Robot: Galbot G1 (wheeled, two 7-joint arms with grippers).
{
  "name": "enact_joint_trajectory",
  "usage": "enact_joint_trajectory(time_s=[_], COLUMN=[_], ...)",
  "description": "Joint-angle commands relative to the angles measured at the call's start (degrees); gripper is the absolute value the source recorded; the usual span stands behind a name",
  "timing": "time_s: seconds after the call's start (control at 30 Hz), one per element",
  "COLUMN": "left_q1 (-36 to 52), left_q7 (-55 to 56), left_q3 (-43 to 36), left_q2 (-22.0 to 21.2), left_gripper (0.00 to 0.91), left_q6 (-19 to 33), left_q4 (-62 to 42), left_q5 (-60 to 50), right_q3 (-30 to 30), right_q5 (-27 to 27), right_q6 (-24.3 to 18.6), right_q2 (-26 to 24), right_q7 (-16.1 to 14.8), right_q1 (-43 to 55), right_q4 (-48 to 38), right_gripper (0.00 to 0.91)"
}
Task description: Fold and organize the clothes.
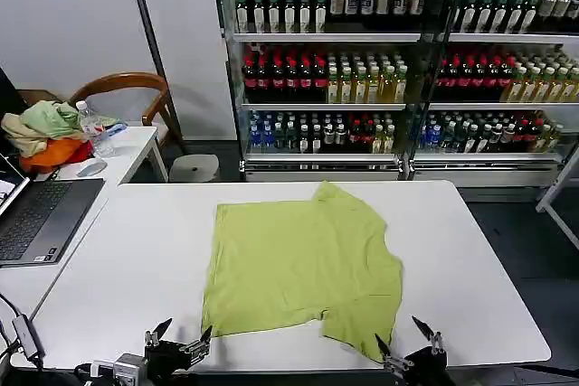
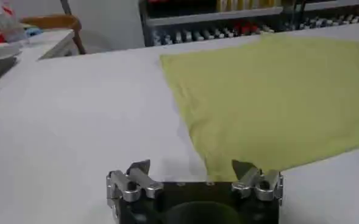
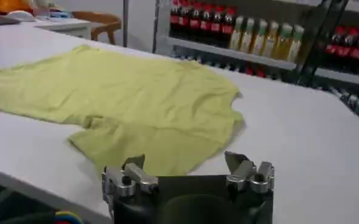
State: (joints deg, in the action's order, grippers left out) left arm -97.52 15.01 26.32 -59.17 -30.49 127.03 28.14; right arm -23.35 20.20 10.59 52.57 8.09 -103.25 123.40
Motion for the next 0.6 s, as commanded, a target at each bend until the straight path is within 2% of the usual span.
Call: enact_joint_trajectory(time_s=[0.03,0.3,0.33,0.37,0.4,0.43,0.6], left_q1=[0.37,2.17,2.51,2.72,2.78,2.83,3.24], left_q7=[1.17,1.11,1.37,1.56,1.54,1.46,0.5], left_q3=[-0.41,-0.85,-1.12,-1.36,-1.55,-1.88,-3.83], left_q2=[-0.14,-0.59,-0.64,-0.67,-0.7,-0.7,-0.76], left_gripper=[0.907,0.907,0.282,0.04,0.04,0.04,0.04], left_q6=[-1.22,-0.03,-0.03,-0.03,-0.02,0.01,0.79], left_q4=[-1.17,-1.71,-2.34,-2.73,-3.23,-3.57,-4.92], left_q5=[1.31,2.63,2.32,1.96,1.46,0.69,-2.47], right_q3=[3.01,4.56,4.76,4.93,5.05,5.22,5.38], right_q5=[0.14,0.53,1.24,1.81,2.28,3.0,3.32], right_q6=[-0.21,1.33,1.88,2.12,2.4,2.73,2.75], right_q2=[0.32,0.45,0.42,0.44,0.45,0.5,0.6], right_q7=[0.53,2.2,2.46,2.51,2.55,2.49,2.27], right_q1=[1.51,3.39,3.54,3.67,3.76,3.78,3.66], right_q4=[-0.87,-1.35,-1.38,-1.4,-1.39,-1.31,-1.2], right_gripper=[0.907,0.907,0.907,0.907,0.04,0.0,0.0])
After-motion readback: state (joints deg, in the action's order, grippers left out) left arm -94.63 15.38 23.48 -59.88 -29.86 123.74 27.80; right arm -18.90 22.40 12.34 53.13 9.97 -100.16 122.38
